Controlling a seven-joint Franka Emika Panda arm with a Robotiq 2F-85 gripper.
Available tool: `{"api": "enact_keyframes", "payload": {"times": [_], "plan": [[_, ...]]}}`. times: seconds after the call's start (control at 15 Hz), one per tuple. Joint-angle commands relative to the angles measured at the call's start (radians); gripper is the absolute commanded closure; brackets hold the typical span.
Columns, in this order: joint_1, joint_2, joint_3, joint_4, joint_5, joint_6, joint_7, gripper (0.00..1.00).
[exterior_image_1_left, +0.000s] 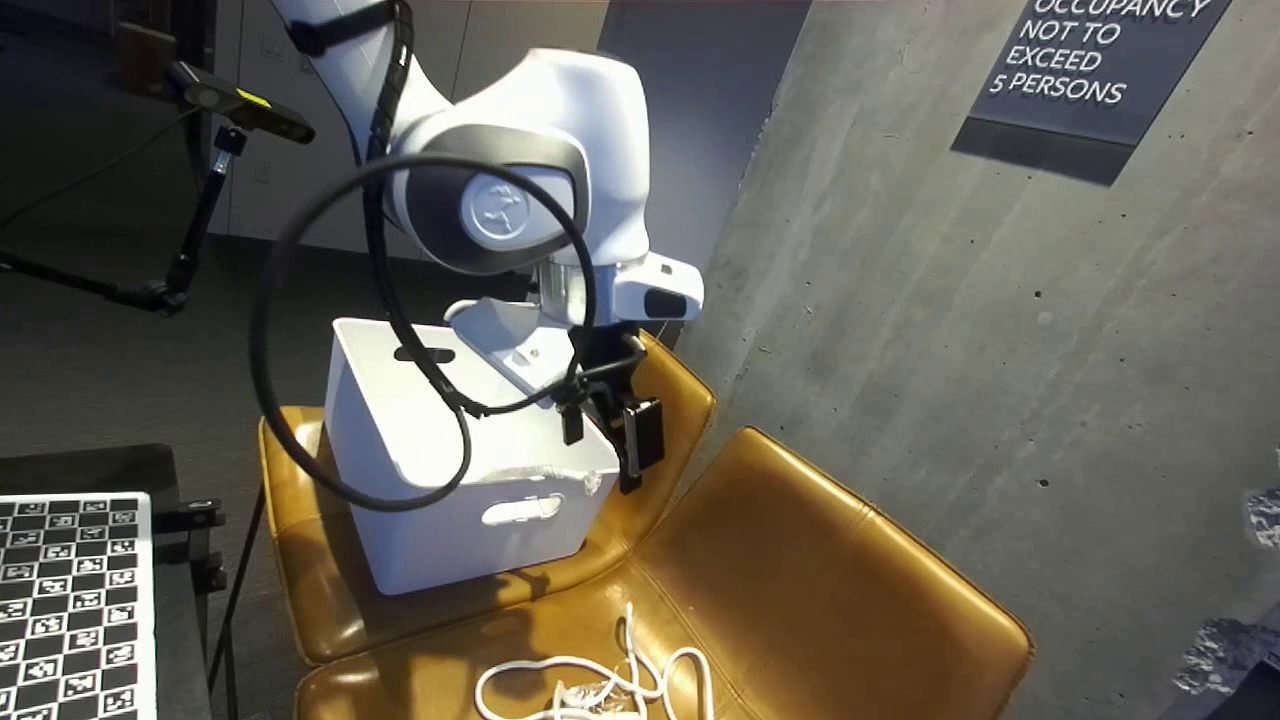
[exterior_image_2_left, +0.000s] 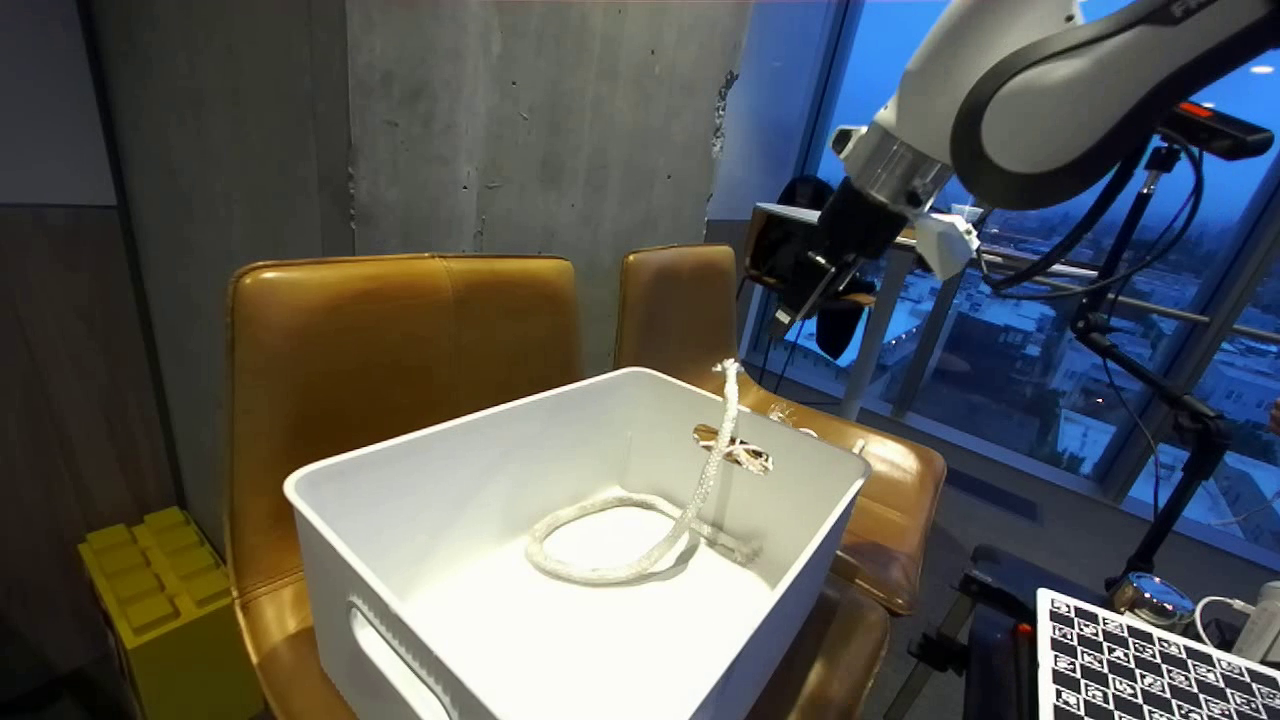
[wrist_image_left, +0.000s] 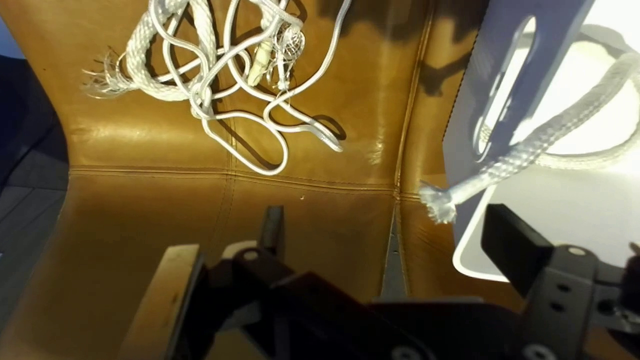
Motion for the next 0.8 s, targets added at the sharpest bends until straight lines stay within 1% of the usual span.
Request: {"api": "enact_keyframes", "payload": {"times": [0.0, 0.33, 0.47, 0.53, 0.73], "plan": [[0.019, 0.135, 0.001, 0.129, -0.003, 0.009, 0.045, 0.00], [0.066, 0.235, 0.001, 0.222, -0.005, 0.005, 0.108, 0.00], [0.084, 0.253, -0.002, 0.233, -0.002, 0.003, 0.136, 0.00], [0.098, 0.259, -0.009, 0.235, -0.010, 0.002, 0.158, 0.03], [0.151, 0.256, -0.046, 0.216, -0.044, 0.011, 0.238, 0.02]]}}
